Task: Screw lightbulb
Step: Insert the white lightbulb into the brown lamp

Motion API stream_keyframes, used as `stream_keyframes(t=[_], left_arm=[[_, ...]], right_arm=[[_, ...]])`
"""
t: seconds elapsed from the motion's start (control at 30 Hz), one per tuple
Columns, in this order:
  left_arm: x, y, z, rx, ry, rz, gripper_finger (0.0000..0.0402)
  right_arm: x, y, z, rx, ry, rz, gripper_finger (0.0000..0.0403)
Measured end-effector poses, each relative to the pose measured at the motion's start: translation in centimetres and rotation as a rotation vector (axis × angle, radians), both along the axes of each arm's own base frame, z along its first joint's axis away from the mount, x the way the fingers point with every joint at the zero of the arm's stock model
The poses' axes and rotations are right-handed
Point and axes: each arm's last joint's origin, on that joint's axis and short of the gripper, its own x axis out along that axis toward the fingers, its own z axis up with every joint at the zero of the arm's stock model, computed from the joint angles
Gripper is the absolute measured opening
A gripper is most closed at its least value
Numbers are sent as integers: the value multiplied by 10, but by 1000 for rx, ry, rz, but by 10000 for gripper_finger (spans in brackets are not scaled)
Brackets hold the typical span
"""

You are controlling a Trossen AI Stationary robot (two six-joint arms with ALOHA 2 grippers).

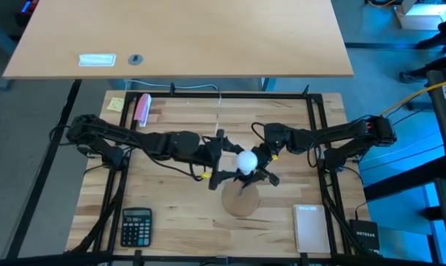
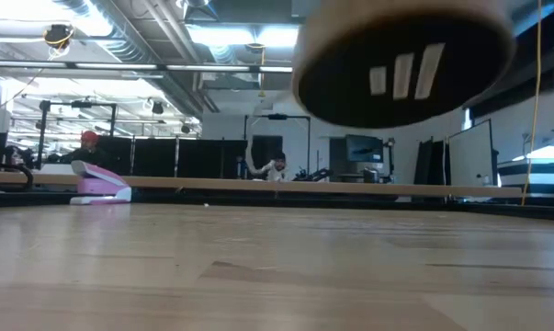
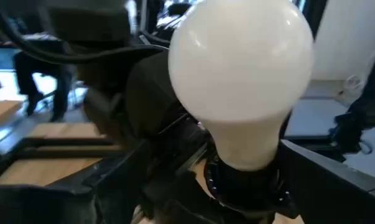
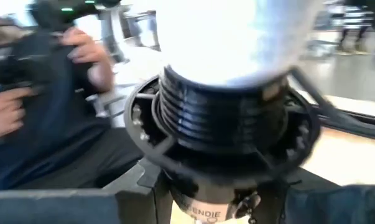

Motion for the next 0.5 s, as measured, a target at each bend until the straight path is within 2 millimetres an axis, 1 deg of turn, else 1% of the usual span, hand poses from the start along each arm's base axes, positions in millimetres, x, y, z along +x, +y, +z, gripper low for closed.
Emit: stream_keyframes(t=[0.1, 0.2, 0.27, 0.37, 0.43, 0.5], left_arm=[[-11, -1, 11, 8, -1, 70, 341], [-23, -3, 14, 21, 44, 176, 339], [-30, -4, 16, -8, 60, 270, 336], [-40, -8, 23, -89, 33, 388, 331], [-46, -12, 29, -110, 0, 420, 327], [-49, -15, 31, -112, -16, 463, 324]], right_arm=[[1, -5, 0, -3, 10, -81, 149], [-1, -12, 3, -17, 23, -198, 149], [-2, -17, 3, -37, 31, -281, 149], [-3, -23, 0, -73, 75, -401, 149], [-3, -28, -5, -111, 109, -495, 149], [-3, -31, -9, -141, 140, -590, 149]])
